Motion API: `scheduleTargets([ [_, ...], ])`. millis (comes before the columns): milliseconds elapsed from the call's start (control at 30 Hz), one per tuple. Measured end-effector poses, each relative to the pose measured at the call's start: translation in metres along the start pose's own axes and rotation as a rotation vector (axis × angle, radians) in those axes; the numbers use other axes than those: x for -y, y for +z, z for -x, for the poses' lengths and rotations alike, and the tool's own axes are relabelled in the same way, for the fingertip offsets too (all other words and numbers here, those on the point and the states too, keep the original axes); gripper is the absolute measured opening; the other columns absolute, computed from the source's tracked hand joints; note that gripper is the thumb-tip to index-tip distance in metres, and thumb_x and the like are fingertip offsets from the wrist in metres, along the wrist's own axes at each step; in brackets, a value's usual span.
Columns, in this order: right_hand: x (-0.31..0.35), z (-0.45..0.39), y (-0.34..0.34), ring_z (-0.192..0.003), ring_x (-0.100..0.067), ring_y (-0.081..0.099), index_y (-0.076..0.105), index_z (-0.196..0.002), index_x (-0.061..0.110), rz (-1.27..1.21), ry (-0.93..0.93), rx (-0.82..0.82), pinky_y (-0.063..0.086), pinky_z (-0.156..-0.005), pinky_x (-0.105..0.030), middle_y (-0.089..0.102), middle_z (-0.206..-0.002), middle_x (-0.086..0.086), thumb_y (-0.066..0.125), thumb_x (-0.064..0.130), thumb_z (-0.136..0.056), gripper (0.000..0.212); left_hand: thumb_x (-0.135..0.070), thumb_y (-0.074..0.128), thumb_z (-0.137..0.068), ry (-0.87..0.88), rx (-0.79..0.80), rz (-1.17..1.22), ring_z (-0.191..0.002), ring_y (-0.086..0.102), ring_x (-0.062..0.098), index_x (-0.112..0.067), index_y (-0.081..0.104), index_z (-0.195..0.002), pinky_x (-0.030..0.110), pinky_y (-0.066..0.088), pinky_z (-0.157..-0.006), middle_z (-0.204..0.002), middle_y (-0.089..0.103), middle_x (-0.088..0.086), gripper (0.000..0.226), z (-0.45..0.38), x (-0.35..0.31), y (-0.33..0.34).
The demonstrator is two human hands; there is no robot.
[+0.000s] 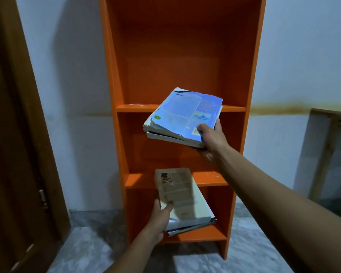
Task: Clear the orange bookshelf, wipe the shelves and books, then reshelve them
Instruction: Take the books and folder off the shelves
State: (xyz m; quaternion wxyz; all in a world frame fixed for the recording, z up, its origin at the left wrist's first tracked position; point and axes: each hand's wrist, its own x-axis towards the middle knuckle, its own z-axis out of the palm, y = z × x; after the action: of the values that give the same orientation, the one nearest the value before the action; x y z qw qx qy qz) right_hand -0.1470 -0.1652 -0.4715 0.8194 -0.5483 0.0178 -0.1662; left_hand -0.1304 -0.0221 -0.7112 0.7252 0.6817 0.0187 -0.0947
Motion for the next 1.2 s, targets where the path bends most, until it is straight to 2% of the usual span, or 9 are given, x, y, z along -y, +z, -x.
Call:
scheduleTargets([
  [100, -0.012, 0.036, -0.024, -0.093, -0.025, 0.071, 0.019, -0.154, 0.032, -0.017, 0.025, -0.009, 0.057, -0.055, -0.032, 0.067, -0.118, -0.006, 0.052, 0.006, -0.099, 0.070, -0.030, 0.065, -0.095, 0.036, -0.044, -0.005, -0.115, 0.054, 0.016, -0.022, 0.048, -0.122, 0.050, 0.046, -0.105, -0.128, 0.058, -0.003, 0.033, 0.015, 0.017, -0.009],
  [233, -0.037, 0.075, -0.059, -0.098, -0.030, 0.069, 0.051, -0.134, 0.014, -0.003, -0.005, -0.010, 0.058, -0.074, -0.043, 0.068, -0.113, -0.009, 0.051, 0.002, -0.096, 0.040, -0.028, 0.067, -0.094, 0.018, -0.028, -0.061, -0.117, 0.058, 0.023, -0.016, 0.055, -0.126, 0.043, 0.046, -0.105, -0.125, 0.065, 0.006, 0.037, 0.035, 0.040, -0.019],
  [367, -0.064, 0.116, -0.096, -0.065, -0.014, 0.068, 0.052, -0.133, 0.014, 0.102, 0.046, -0.017, 0.053, -0.057, -0.030, 0.069, -0.080, 0.003, 0.051, -0.001, -0.096, 0.039, -0.025, 0.064, -0.095, -0.072, 0.061, -0.077, -0.115, 0.058, 0.023, -0.013, 0.055, -0.127, 0.038, 0.049, -0.098, -0.125, 0.065, 0.007, 0.035, 0.064, 0.074, -0.021],
  [533, -0.117, 0.145, -0.150, -0.074, -0.024, 0.067, 0.059, -0.120, 0.017, 0.112, 0.220, -0.074, 0.054, -0.051, -0.030, 0.068, -0.101, -0.011, 0.049, -0.002, -0.096, 0.032, -0.016, 0.062, -0.097, -0.066, 0.020, -0.124, -0.106, 0.059, 0.019, -0.011, 0.058, -0.120, 0.029, 0.045, -0.086, -0.125, 0.065, 0.006, 0.024, 0.097, 0.134, -0.002],
  [633, -0.151, 0.151, -0.181, -0.085, -0.039, 0.066, 0.060, -0.116, 0.018, 0.103, 0.306, -0.117, 0.048, -0.072, -0.050, 0.063, -0.116, -0.030, 0.055, 0.003, -0.092, 0.028, -0.010, 0.058, -0.099, -0.078, 0.057, -0.125, -0.114, 0.052, 0.015, -0.020, 0.046, -0.130, 0.028, 0.043, -0.089, -0.129, 0.053, -0.004, 0.034, 0.116, 0.176, 0.008],
  [767, -0.192, 0.153, -0.220, -0.112, -0.043, 0.065, 0.057, -0.127, 0.019, 0.093, 0.412, -0.153, 0.051, -0.087, -0.067, 0.068, -0.124, -0.014, 0.053, 0.003, -0.096, 0.035, -0.018, 0.054, -0.102, -0.264, 0.115, -0.123, -0.112, 0.057, 0.016, -0.026, 0.043, -0.135, 0.027, 0.049, -0.087, -0.134, 0.055, -0.001, 0.035, 0.128, 0.240, 0.014],
  [933, -0.240, 0.168, -0.262, -0.112, -0.040, 0.066, 0.058, -0.126, 0.021, 0.076, 0.514, -0.180, 0.049, -0.091, -0.063, 0.071, -0.120, -0.011, 0.052, 0.004, -0.098, 0.033, -0.012, 0.053, -0.102, -0.380, 0.118, -0.117, -0.118, 0.056, 0.016, -0.029, 0.042, -0.141, 0.025, 0.047, -0.090, -0.132, 0.058, -0.002, 0.045, 0.146, 0.307, 0.015],
  [1067, -0.278, 0.188, -0.287, -0.100, -0.037, 0.070, 0.055, -0.132, 0.022, 0.059, 0.589, -0.201, 0.058, -0.070, -0.047, 0.070, -0.121, -0.012, 0.052, 0.005, -0.099, 0.038, -0.017, 0.061, -0.098, -0.436, 0.119, -0.127, -0.126, 0.053, 0.016, -0.029, 0.041, -0.146, 0.033, 0.045, -0.102, -0.138, 0.056, -0.005, 0.053, 0.151, 0.348, 0.000],
  [1200, -0.313, 0.209, -0.304, -0.092, -0.033, 0.070, 0.055, -0.132, 0.023, 0.033, 0.681, -0.214, 0.059, -0.064, -0.041, 0.069, -0.123, -0.012, 0.052, 0.005, -0.099, 0.038, -0.014, 0.059, -0.099, -0.510, 0.066, -0.160, -0.101, 0.065, 0.017, -0.023, 0.056, -0.129, 0.027, 0.053, -0.078, -0.120, 0.067, 0.004, 0.032, 0.141, 0.365, -0.013],
])
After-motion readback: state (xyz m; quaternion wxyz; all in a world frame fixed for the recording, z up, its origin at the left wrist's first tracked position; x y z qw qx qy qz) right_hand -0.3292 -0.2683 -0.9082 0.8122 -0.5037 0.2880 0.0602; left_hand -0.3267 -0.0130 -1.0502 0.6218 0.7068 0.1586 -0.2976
